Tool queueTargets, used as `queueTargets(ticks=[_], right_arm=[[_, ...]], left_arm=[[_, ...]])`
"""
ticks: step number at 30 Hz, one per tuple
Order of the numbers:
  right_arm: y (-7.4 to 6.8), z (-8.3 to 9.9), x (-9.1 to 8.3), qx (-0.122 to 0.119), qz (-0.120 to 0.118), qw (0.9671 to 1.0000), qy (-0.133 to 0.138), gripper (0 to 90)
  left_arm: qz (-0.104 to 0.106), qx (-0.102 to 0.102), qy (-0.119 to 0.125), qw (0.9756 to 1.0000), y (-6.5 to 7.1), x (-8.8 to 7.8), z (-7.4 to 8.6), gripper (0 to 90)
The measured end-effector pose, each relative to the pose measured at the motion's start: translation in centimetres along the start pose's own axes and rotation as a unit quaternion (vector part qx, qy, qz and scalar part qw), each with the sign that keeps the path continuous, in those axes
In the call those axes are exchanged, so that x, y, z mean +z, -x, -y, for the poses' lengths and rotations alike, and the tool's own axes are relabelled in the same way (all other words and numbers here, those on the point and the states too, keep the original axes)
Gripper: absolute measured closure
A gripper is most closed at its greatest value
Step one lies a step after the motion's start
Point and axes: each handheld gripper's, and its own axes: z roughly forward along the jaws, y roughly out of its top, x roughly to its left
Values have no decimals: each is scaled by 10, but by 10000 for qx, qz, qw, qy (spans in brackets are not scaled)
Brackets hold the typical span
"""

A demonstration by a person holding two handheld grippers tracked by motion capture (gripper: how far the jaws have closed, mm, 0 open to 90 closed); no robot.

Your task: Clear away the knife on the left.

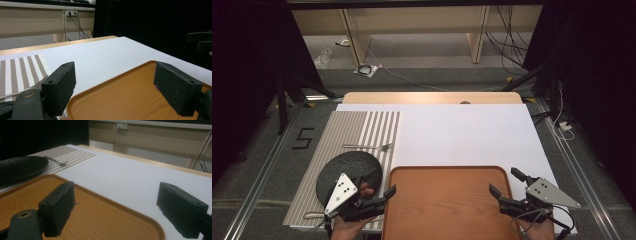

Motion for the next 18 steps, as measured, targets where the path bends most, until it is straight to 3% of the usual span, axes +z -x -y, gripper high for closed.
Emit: queueTargets(ticks=[18], right_arm=[[-1,0,1,-70,-34,10000,-12,161]], left_arm=[[-46,-10,-48,10000,-1,-1,-1,180]])
